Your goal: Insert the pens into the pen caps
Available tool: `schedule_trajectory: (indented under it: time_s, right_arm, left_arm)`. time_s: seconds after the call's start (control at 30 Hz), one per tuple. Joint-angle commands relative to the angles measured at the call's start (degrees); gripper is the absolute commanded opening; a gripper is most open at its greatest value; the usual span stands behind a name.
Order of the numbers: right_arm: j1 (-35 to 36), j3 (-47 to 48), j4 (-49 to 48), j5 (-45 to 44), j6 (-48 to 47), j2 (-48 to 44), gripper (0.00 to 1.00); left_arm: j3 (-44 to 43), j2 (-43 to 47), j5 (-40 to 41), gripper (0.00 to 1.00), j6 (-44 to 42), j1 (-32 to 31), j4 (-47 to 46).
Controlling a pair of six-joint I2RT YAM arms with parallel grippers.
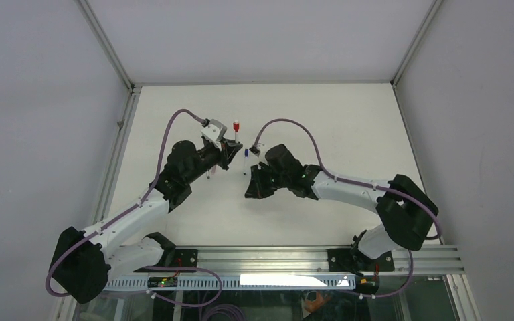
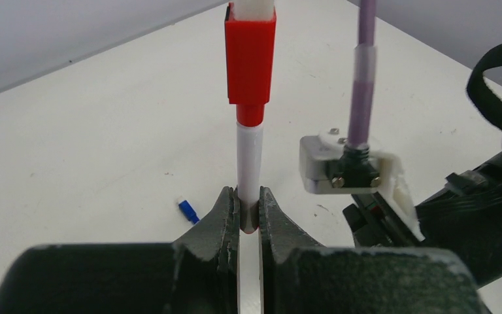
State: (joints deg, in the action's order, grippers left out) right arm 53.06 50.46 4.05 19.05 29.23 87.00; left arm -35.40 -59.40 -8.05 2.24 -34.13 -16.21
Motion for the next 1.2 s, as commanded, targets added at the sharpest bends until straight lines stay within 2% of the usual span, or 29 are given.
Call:
schedule_trajectory:
  time_s: [0.0, 0.07, 0.13, 0.27, 0.33, 0.4, 0.53, 0.67, 0.97, 1.17]
  right_arm:
    - [-1.0, -3.0, -4.6, -3.6, -2.3, -5.9, 0.00]
    - [-2.1, -4.5, -7.2, -5.2, -2.6, -8.8, 0.01]
    - [-4.2, -5.9, -9.2, -7.3, -3.6, -12.2, 0.18]
    - [-7.9, -8.1, -14.1, -9.8, -5.6, -18.4, 0.59]
    - [-9.1, -8.6, -18.0, -9.8, -6.4, -20.3, 0.71]
    - [-9.8, -8.5, -21.7, -9.9, -7.0, -21.3, 0.76]
    - [-10.6, -6.5, -28.3, -9.9, -7.3, -19.9, 0.77]
    - [-10.7, -3.7, -32.4, -7.8, -6.7, -15.9, 0.73]
    - [-10.7, 0.2, -34.4, -5.0, -4.4, -9.4, 0.67]
    - [-10.7, 2.7, -34.8, -2.2, -2.6, -6.3, 0.55]
  left_arm:
    - [1.0, -0.6, -1.2, 0.00, 1.2, -0.2, -2.8]
    - [1.7, -0.9, -1.7, 0.00, 1.5, -0.2, -2.7]
    - [2.4, -0.9, -2.4, 0.00, 2.0, -0.2, -2.4]
    - [3.8, -0.6, -3.5, 0.00, 3.3, -0.2, -2.3]
    - [4.5, -0.6, -4.8, 0.00, 4.2, -0.2, -2.5]
    - [4.6, -1.4, -7.1, 0.00, 4.6, -0.2, -2.4]
    - [4.2, -3.7, -11.8, 0.00, 5.6, -0.2, -1.0]
    - [4.5, -4.5, -13.2, 0.00, 6.3, -0.3, -1.2]
    - [4.8, -5.2, -13.8, 0.00, 6.2, -0.3, -1.3]
    - [4.7, -6.3, -14.0, 0.00, 6.3, -0.3, -1.8]
